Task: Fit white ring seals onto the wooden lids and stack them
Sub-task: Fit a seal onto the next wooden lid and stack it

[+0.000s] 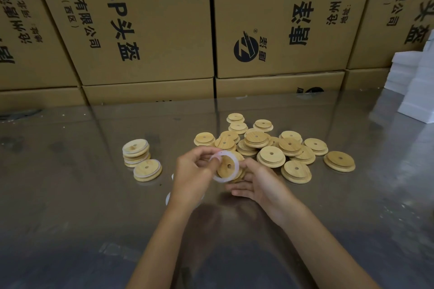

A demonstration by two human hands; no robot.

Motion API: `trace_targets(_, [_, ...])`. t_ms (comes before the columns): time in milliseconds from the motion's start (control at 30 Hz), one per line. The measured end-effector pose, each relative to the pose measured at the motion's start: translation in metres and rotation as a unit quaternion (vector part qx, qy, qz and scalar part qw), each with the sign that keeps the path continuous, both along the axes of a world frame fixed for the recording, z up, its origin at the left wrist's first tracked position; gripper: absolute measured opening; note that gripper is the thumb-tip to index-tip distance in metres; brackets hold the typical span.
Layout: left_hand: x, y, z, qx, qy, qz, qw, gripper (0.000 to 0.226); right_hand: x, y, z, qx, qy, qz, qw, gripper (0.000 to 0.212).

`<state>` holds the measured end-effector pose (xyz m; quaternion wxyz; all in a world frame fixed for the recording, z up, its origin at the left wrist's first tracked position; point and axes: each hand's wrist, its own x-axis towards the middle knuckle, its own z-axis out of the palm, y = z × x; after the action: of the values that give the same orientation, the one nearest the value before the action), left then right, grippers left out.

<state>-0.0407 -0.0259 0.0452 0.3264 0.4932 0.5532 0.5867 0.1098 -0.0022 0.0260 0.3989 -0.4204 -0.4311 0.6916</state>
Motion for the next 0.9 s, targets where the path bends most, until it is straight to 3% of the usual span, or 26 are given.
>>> trace_targets(167, [0.0018,0.0008,-0.0038,0.033,0.025,0.005,0.999,0.017,-0.002,-0.0023,0.0016,0.016,-0.008,0.036,0.999,0.034])
trace_targets(900, [0.001,0.0018,-0.0057,0.078,0.104,0.012,0.991,0.028,-0.0023,-0.003,0.0032,0.022,-0.032,0.009,0.999,0.037])
